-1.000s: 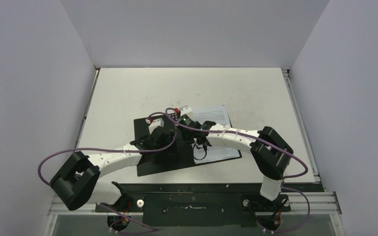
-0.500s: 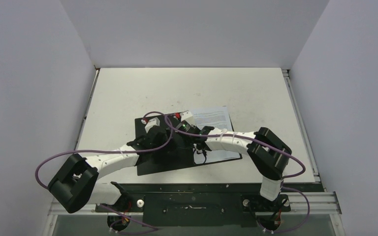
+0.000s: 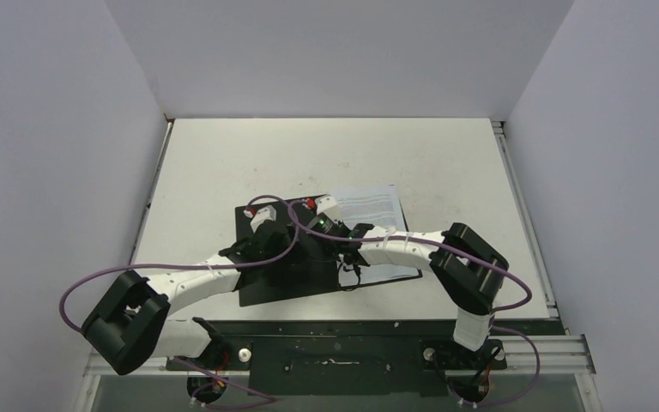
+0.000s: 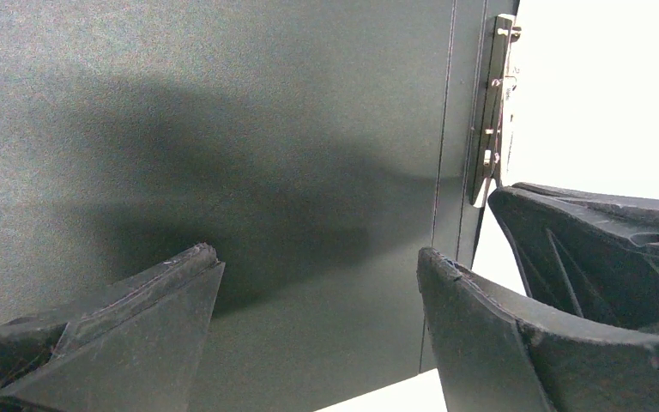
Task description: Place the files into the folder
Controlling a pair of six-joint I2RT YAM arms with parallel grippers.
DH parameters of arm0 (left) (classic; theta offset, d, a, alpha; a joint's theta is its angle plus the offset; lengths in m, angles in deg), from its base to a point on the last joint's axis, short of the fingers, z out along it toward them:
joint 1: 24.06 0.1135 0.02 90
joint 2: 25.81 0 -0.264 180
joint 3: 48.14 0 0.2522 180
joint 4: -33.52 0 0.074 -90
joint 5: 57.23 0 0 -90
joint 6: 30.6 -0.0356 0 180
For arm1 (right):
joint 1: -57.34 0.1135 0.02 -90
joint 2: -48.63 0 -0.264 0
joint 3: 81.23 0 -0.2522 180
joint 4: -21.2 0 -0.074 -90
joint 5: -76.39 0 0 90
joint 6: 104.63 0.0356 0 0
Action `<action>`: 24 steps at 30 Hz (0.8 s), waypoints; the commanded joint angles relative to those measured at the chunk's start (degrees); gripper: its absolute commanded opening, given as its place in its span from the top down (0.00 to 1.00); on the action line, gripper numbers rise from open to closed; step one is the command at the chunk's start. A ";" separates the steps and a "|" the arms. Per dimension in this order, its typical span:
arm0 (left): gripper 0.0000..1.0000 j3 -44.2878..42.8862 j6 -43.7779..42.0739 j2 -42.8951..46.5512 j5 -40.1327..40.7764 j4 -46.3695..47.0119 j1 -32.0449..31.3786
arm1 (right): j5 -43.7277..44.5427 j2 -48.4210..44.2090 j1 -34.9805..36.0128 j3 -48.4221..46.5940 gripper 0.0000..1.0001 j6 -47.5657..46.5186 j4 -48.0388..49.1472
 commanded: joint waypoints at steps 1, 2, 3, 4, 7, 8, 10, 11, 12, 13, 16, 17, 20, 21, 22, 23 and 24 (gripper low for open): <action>0.15 2.38 0.54 -0.39 -0.41 -3.05 0.52 | -0.76 4.59 -0.05 4.04 0.95 0.88 -6.80; 0.15 2.40 0.60 -0.39 -0.46 -2.95 0.58 | -0.88 4.73 0.04 4.21 0.95 0.91 -6.62; 0.15 2.41 0.58 -0.38 -0.49 -2.94 0.58 | -0.99 4.98 0.11 4.22 0.95 1.02 -6.47; 0.15 2.40 0.57 -0.30 -0.50 -2.94 0.59 | -1.01 5.29 0.19 4.22 0.95 1.07 -6.41; 0.15 2.40 0.56 -0.21 -0.50 -2.95 0.57 | -1.09 5.92 0.40 4.30 0.95 1.14 -6.21; 0.15 2.40 0.56 -0.13 -0.50 -3.01 0.59 | -1.10 6.01 0.40 4.40 0.95 1.22 -6.11; 0.15 2.40 0.45 -0.04 -0.42 -3.19 0.57 | -1.04 6.29 0.43 4.48 0.95 1.21 -6.02; 0.15 2.40 0.45 0.02 -0.34 -3.27 0.59 | -0.95 6.41 0.42 4.51 0.95 1.21 -6.18; 0.15 2.40 0.45 0.15 -0.25 -3.40 0.59 | -0.79 6.46 0.42 4.49 0.95 1.22 -6.37; 0.15 2.40 0.45 0.22 -0.17 -3.56 0.58 | -0.57 6.40 0.46 4.55 0.95 1.21 -6.51; 0.15 2.36 0.31 0.58 0.20 -3.85 0.59 | -0.44 6.05 0.47 4.90 0.95 1.26 -6.67; 0.15 2.38 0.28 0.73 0.28 -4.04 0.59 | -0.30 6.03 0.48 4.92 0.95 1.22 -6.77; 0.16 2.40 0.27 1.13 0.54 -4.20 0.62 | -0.08 6.06 0.50 5.05 0.95 1.33 -7.02; 0.15 2.40 0.27 1.19 0.62 -4.17 0.60 | -0.36 5.91 0.55 5.16 0.95 1.39 -6.87; 0.15 2.40 0.27 1.27 0.64 -4.24 0.66 | -0.73 5.75 0.51 5.19 0.95 1.46 -6.63; 0.16 2.40 0.20 1.29 0.64 -4.30 0.70 | -1.06 5.58 0.51 5.26 0.95 1.56 -6.36; 0.16 2.37 0.15 1.29 0.69 -4.26 0.67 | -1.60 5.35 0.50 5.38 0.95 1.71 -5.91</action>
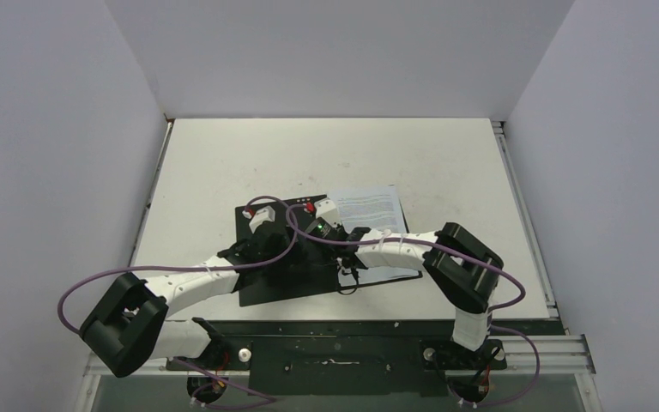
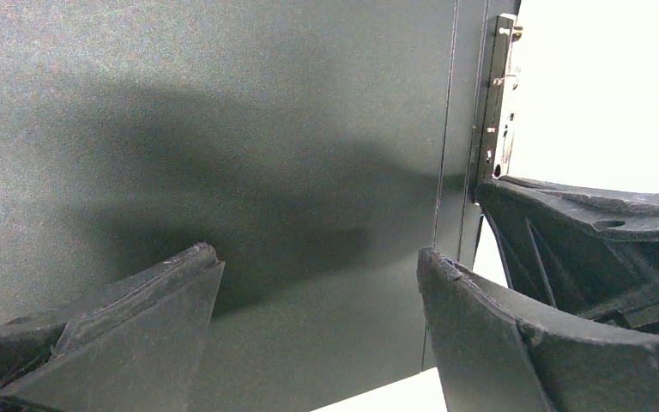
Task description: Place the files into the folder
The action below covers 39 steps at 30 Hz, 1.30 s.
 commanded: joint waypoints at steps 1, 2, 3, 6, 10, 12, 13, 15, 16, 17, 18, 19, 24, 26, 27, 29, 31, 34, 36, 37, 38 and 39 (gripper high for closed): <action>0.15 1.40 0.06 0.22 0.60 -4.61 0.60 | -4.41 3.37 -0.24 4.30 0.95 1.47 -7.66; 0.15 1.39 0.06 0.16 0.58 -4.61 0.58 | -5.34 3.12 -0.20 4.37 0.95 1.67 -7.18; 0.15 1.39 0.01 0.16 0.43 -4.56 0.60 | -5.97 2.87 -0.19 4.38 0.95 1.98 -6.73; 0.15 1.39 -0.12 0.02 0.06 -4.27 0.59 | -8.49 1.23 -0.11 4.64 0.95 3.01 -4.31; 0.15 1.44 -0.21 0.19 -0.03 -4.23 0.58 | -10.65 -1.07 -0.11 3.90 0.95 4.50 -2.14; 0.15 1.49 -0.27 0.42 -0.19 -4.17 0.57 | -10.93 -1.84 -0.10 3.09 0.95 5.03 -1.61; 0.15 1.45 -0.25 0.52 -0.28 -4.09 0.57 | -11.13 -2.09 -0.08 2.66 0.95 5.25 -1.35; 0.15 1.39 -0.38 0.69 -0.43 -4.08 0.53 | -11.13 -2.70 -0.10 1.67 0.95 5.58 -1.08; 0.15 1.39 -0.45 0.74 -0.47 -4.04 0.52 | -10.92 -2.99 -0.11 1.22 0.95 5.69 -1.04; 0.15 1.39 -0.47 0.86 -0.52 -4.00 0.54 | -10.61 -3.34 -0.18 0.57 0.95 5.79 -1.06; 0.15 1.39 -0.49 0.90 -0.60 -3.93 0.55 | -10.23 -3.79 -0.18 -0.06 0.95 5.87 -1.17; 0.15 1.39 -0.61 0.98 -0.71 -3.87 0.55 | -9.95 -4.20 -0.27 -0.89 0.95 5.89 -1.29; 0.15 1.44 -1.03 1.64 -1.37 -3.28 0.48 | -8.22 -5.89 -0.99 -4.55 0.92 5.24 -2.98; 0.15 1.32 -1.40 1.99 -1.65 -3.07 0.48 | -7.15 -6.37 -1.39 -5.74 0.89 4.75 -3.66; 0.15 1.26 -1.50 2.10 -1.75 -2.99 0.48 | -6.53 -6.56 -1.63 -6.19 0.86 4.55 -4.06; 0.15 1.01 -1.73 2.36 -2.02 -3.02 0.48 | -5.19 -7.03 -2.05 -6.95 0.83 4.26 -4.63; 0.15 0.55 -2.03 2.66 -2.35 -3.17 0.48 | -4.55 -7.49 -2.48 -7.27 0.79 4.00 -4.73; 0.15 -0.55 -2.57 3.67 -3.06 -4.11 0.51 | -4.41 -7.53 -3.61 -7.64 0.72 3.67 -4.75; 0.15 -1.55 -2.94 4.53 -2.88 -5.40 0.57 | -4.54 -7.33 -4.27 -7.77 0.68 3.53 -4.67; 0.15 -2.12 -3.13 5.01 -2.79 -6.52 0.57 | -4.77 -7.12 -4.54 -7.83 0.67 3.52 -4.52; 0.15 -2.71 -3.38 5.66 -2.61 -7.30 0.57 | -4.91 -6.88 -4.85 -7.86 0.67 3.46 -4.35; 0.15 -3.26 -3.56 6.33 -2.33 -8.25 0.57 | -5.01 -6.63 -4.97 -7.95 0.66 3.44 -4.22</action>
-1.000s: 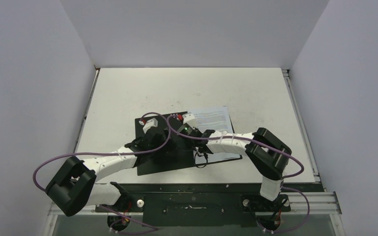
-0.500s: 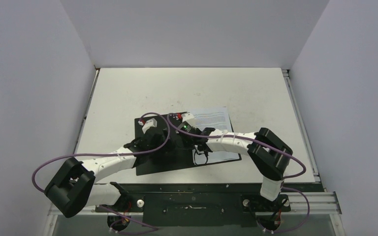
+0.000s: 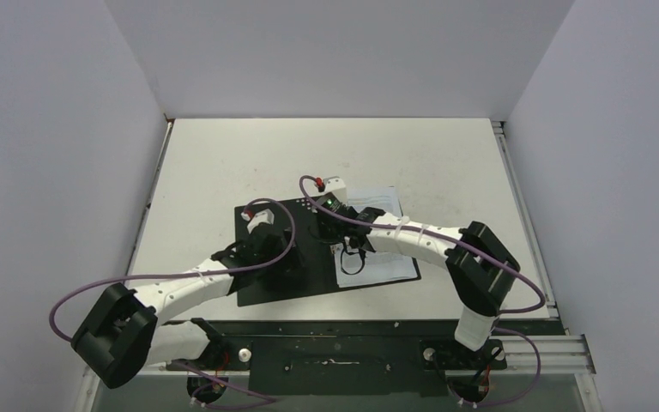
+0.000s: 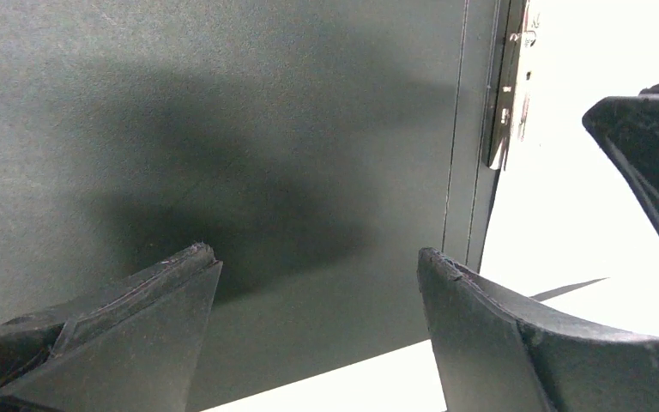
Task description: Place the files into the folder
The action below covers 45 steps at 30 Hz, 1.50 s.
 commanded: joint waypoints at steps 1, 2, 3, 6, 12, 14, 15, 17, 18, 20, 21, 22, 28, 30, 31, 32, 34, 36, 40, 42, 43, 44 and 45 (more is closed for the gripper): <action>0.15 -4.26 -1.89 3.93 0.30 -4.56 0.29 | 1.28 -1.15 -1.10 -2.18 0.65 -0.46 0.49; 0.14 -4.83 -2.21 4.80 0.55 -5.39 0.29 | 1.11 -0.68 -1.14 -2.36 0.65 -0.43 0.50; 0.14 -5.34 -2.52 5.73 0.86 -6.28 0.29 | 0.99 -0.24 -1.17 -2.49 0.65 -0.53 0.50; 0.14 -7.06 -3.34 8.36 1.71 -9.11 0.50 | 0.58 1.09 -1.20 -2.76 0.65 -0.45 0.88; 0.13 -10.43 -5.04 13.01 2.30 -15.04 1.20 | 0.28 3.59 -1.24 -3.34 0.65 -0.37 1.33; 0.13 -11.27 -5.80 14.75 2.09 -16.53 1.42 | 0.34 4.35 -1.29 -3.63 0.65 -0.36 1.31; 0.12 -11.75 -6.24 15.73 2.10 -17.21 1.43 | 0.34 4.75 -1.29 -3.78 0.66 -0.32 1.23; 0.12 -12.65 -7.36 17.58 1.91 -18.66 1.52 | 0.34 5.61 -1.29 -4.00 0.66 -0.22 1.25; 0.12 -13.08 -8.01 18.51 1.80 -19.11 1.60 | 0.30 5.93 -1.29 -4.06 0.66 -0.27 1.29; 0.12 -13.87 -9.12 20.25 1.90 -20.14 1.73 | 0.17 6.53 -1.22 -4.27 0.67 -0.19 1.37; 0.12 -14.26 -9.52 21.01 2.09 -20.69 1.74 | 0.15 6.89 -1.21 -4.41 0.67 -0.17 1.36; 0.11 -14.62 -9.96 21.93 2.24 -21.09 1.78 | 0.17 7.19 -1.20 -4.66 0.68 -0.19 1.15; 0.11 -14.69 -11.02 25.17 1.96 -21.92 1.96 | 0.30 8.67 -1.18 -5.86 0.71 -0.44 0.56; 0.11 -14.42 -11.02 25.49 1.91 -21.90 1.96 | 0.47 9.30 -1.12 -6.34 0.73 -0.53 0.18; 0.11 -14.34 -11.04 25.54 1.94 -22.05 1.96 | 0.68 9.51 -1.12 -6.48 0.73 -0.54 0.01; 0.11 -14.18 -11.01 25.62 2.01 -22.07 1.96 | 0.88 9.69 -1.12 -6.62 0.74 -0.59 -0.14; 0.11 -13.91 -11.09 25.72 2.04 -22.08 1.96 | 1.53 10.02 -1.12 -6.83 0.75 -0.63 -0.51; 0.10 -13.78 -11.18 25.80 2.04 -22.08 2.01 | 2.25 10.30 -1.12 -6.94 0.76 -0.71 -0.87; 0.10 -13.59 -11.26 25.81 2.12 -22.03 2.05 | 3.37 10.90 -1.12 -6.97 0.77 -0.65 -1.57; 0.10 -13.52 -11.30 25.86 2.04 -21.99 2.05 | 3.90 11.05 -1.03 -6.84 0.78 -0.59 -1.74; 0.10 -13.42 -11.32 25.89 2.04 -21.87 2.05 | 4.13 11.11 -0.95 -6.78 0.78 -0.48 -1.78; 0.10 -13.41 -11.28 25.89 2.06 -21.76 2.05 | 4.50 11.21 -0.83 -6.77 0.78 -0.46 -1.83; 0.10 -13.34 -11.26 25.90 2.00 -21.69 2.05 | 4.70 11.41 -0.76 -6.70 0.78 -0.46 -1.79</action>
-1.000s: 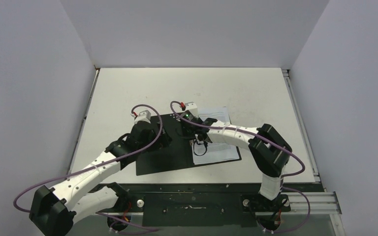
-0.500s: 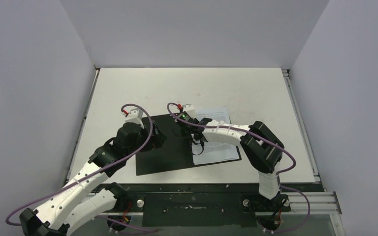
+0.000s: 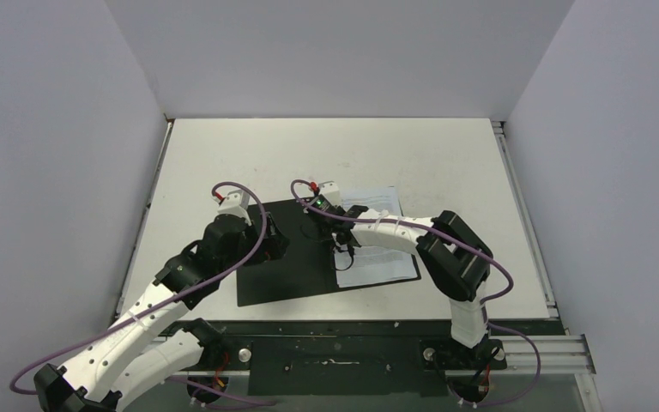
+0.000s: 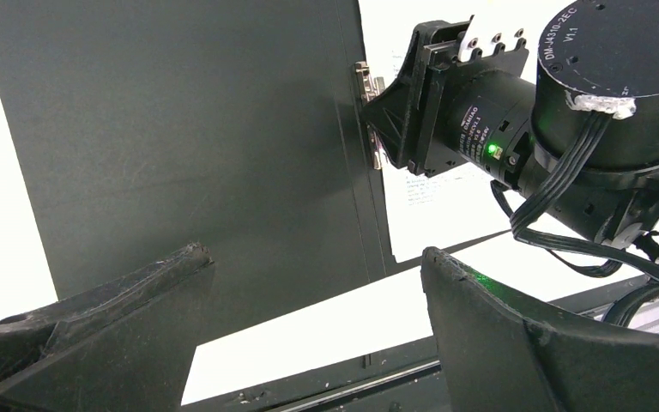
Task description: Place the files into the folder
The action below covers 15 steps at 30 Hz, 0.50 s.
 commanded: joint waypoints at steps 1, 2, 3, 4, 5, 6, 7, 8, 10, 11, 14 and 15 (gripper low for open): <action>0.10 -0.77 -0.81 0.85 0.56 0.82 0.45 | 3.28 1.56 0.57 -1.99 0.78 -0.26 -0.18; 0.10 -0.69 -0.84 0.81 0.55 0.85 0.45 | 3.33 1.81 0.61 -2.02 0.78 -0.26 -0.26; 0.10 -0.65 -0.77 0.77 0.43 0.93 0.45 | 3.31 2.07 0.65 -2.06 0.78 -0.19 -0.23; 0.10 -0.65 -0.83 0.76 0.38 0.94 0.45 | 3.35 2.31 0.73 -2.14 0.78 -0.13 -0.20; 0.10 -0.59 -0.80 0.76 0.45 0.94 0.45 | 3.36 2.47 0.82 -2.24 0.78 -0.17 -0.15; 0.10 -0.66 -0.84 0.76 0.45 0.94 0.46 | 3.34 2.71 0.90 -2.29 0.78 -0.15 -0.15; 0.10 -0.67 -0.81 0.81 0.38 0.94 0.45 | 3.37 2.98 0.96 -2.39 0.78 -0.10 -0.19; 0.10 -0.67 -0.83 0.81 0.42 0.94 0.45 | 3.32 3.16 1.05 -2.53 0.78 -0.16 -0.11; 0.10 -0.65 -0.82 0.76 0.46 0.94 0.45 | 3.21 3.50 1.16 -2.59 0.79 -0.05 0.03; 0.10 -0.67 -0.82 0.72 0.40 0.95 0.45 | 3.17 3.60 1.20 -2.59 0.80 -0.08 0.07; 0.10 -0.66 -0.80 0.68 0.37 1.03 0.45 | 3.20 3.83 1.18 -2.57 0.89 -0.12 0.01; 0.10 -0.65 -0.84 0.59 0.37 1.02 0.45 | 3.27 3.78 1.18 -2.55 0.92 -0.11 -0.01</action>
